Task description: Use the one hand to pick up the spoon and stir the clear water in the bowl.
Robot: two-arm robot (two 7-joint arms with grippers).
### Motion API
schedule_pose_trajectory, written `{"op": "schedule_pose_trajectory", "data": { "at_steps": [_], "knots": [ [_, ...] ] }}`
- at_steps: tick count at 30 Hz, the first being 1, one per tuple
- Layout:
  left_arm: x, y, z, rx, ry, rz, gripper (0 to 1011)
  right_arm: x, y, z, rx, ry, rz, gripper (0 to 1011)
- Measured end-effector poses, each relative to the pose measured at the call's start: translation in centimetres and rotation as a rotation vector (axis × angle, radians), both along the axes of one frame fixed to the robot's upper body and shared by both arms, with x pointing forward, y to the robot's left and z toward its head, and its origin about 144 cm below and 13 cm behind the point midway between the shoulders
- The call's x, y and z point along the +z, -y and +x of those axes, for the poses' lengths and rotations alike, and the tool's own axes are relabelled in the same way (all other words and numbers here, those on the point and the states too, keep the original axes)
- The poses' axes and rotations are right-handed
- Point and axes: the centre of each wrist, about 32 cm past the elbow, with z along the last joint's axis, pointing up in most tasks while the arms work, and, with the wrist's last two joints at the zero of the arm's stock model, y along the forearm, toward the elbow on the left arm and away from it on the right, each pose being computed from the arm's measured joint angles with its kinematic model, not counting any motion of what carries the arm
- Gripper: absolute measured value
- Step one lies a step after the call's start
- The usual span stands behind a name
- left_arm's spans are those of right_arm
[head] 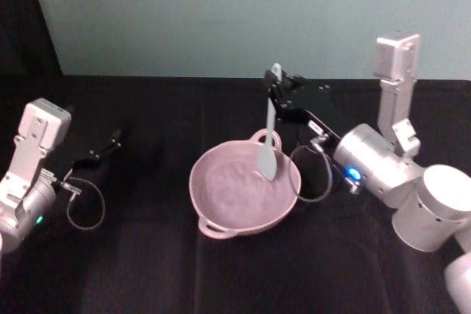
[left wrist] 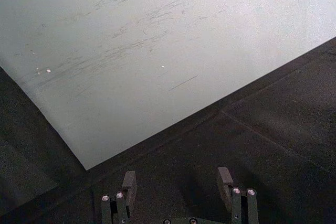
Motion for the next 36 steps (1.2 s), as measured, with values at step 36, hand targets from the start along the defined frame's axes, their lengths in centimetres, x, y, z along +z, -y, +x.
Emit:
{"op": "schedule_pose_trajectory", "data": {
  "at_steps": [36],
  "knots": [
    [0.0,0.0,0.0,0.000,0.000,0.000,1011,-0.4,-5.1,-1.4,0.171,-0.016,0.006,121]
  ]
}}
